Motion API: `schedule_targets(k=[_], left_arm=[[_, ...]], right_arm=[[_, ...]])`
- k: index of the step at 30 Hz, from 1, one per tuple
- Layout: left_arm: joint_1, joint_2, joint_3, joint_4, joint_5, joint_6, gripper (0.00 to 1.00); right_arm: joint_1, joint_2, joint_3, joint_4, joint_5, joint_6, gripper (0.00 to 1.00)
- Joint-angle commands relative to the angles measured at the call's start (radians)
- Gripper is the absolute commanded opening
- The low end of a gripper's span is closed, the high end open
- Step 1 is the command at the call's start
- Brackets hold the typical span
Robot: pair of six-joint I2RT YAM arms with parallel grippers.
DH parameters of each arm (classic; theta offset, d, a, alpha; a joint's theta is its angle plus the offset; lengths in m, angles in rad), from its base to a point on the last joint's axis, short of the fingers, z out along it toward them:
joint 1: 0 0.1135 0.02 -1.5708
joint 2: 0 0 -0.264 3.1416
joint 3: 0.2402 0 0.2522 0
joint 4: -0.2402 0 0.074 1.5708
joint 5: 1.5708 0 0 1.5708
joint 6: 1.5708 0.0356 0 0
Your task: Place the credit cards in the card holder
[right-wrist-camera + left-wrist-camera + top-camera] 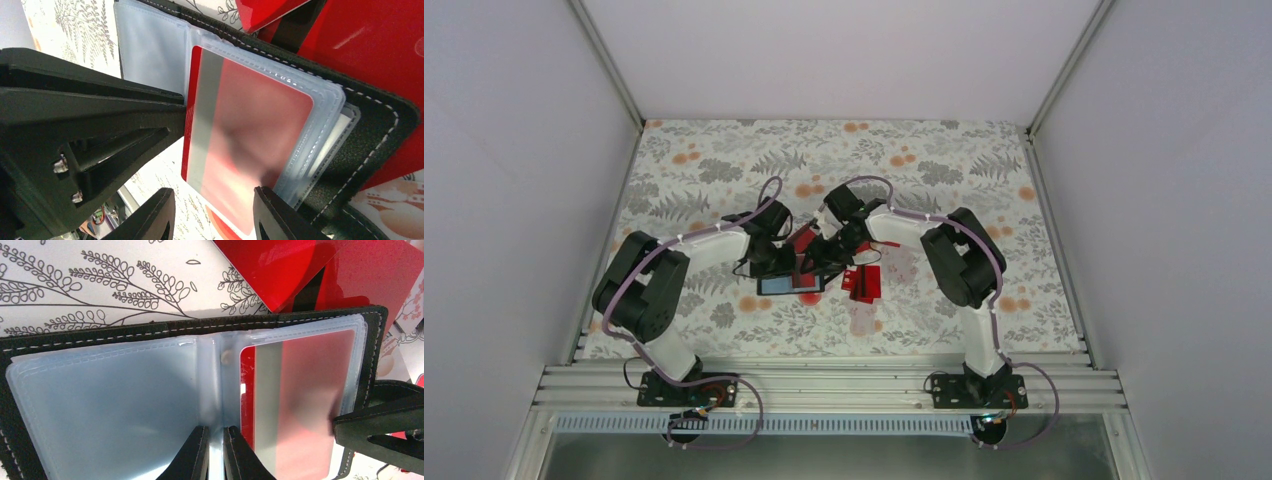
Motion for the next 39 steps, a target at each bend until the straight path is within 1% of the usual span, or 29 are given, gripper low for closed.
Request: schedule_targets(k=[1,12,17,23,34,39], left_arm=[[-0.002,0.032,-0.047,-0.029,-0.002,0.016,0.1],[-0.002,0.035,-0.043,-0.033,-0.004,0.023,0.1],[-0.002,0.038,-0.038,-0.035,-0.004,0.025,0.1],[-0.001,0.041,-0.033,-0.039,-0.004,0.025,0.1],[-0.001,0.047,-0.033,-0.036,0.0,0.025,0.1],[-0.001,0.053,-0.031,-0.034,0.002,0.025,0.1]], right_arm=[[0.008,0.004,-0.024,-0.043,0.103,0.017,0.41],[0.012,-0.014,0.007,-0.107,0.157,0.017,0.41],[0.014,0.003,0.029,-0.105,0.14,0.016,0.41],[0.025,0.037,0.081,-0.148,0.161,0.021,0.41],[0.042,0.06,0.113,-0.098,0.076,0.003,0.4],[0.047,0.062,0.128,-0.102,0.064,-0.008,0.4]])
